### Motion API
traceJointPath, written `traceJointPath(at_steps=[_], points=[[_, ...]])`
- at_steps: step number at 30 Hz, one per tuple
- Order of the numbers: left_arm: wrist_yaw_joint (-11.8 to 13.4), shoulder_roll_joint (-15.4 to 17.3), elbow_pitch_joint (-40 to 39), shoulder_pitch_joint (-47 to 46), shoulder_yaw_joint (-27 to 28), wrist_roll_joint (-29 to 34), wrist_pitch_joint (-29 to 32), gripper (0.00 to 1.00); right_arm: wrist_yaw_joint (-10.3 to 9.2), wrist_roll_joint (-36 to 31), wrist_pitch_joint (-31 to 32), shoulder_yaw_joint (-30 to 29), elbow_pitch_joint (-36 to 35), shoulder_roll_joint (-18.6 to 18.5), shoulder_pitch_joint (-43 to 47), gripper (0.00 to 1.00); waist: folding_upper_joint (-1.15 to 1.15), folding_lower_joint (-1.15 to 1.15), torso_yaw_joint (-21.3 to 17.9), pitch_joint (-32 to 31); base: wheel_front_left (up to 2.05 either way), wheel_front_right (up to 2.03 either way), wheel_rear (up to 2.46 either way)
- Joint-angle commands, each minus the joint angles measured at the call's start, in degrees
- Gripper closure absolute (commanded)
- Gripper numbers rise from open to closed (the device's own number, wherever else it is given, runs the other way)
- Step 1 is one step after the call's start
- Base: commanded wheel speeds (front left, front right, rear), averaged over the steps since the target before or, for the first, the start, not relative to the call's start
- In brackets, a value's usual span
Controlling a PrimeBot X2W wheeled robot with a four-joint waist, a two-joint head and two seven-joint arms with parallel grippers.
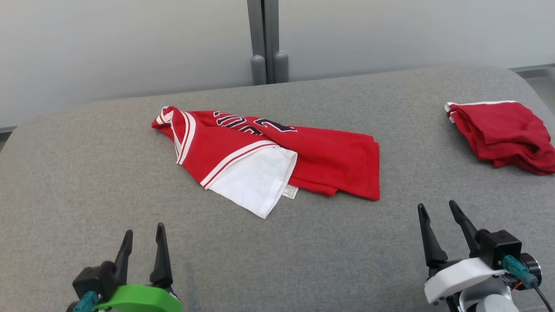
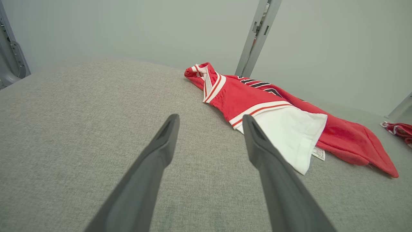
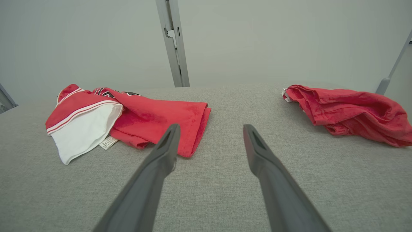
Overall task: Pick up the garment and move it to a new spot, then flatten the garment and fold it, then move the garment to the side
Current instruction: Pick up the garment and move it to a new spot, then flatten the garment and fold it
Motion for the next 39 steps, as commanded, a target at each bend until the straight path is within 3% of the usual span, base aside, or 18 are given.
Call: traceJointPath(at_steps=[1,27,33,39], points=[[0.06,-0.28,-0.55,1.47,0.39,0.57,-0.03,0.0,-0.07,0.29,-0.19,0.1,0.16,-0.16,0.86,0.0,0.0,0.0,-0.09,-0.26,0.0,0.0,0.0],[-0.21,-1.3,0.29,1.36,0.39,0.65,-0.03,0.0,-0.07,0.5,-0.19,1.46,2.51,-0.17,-0.91,0.0,0.0,0.0,0.17,-0.28,0.0,0.0,0.0],[-0.6,-1.3,2.98,-1.32,-4.01,0.33,0.72,0.0,-0.07,0.32,-0.19,1.64,2.86,-0.17,-1.28,0.0,0.0,0.0,0.28,0.52,0.0,0.0,0.0],[-1.11,-1.25,6.68,-7.43,-12.27,-5.89,9.05,0.0,-0.07,-0.31,-0.2,2.41,3.96,-0.17,-2.88,0.0,0.0,0.0,-0.2,1.81,0.0,0.0,0.0]])
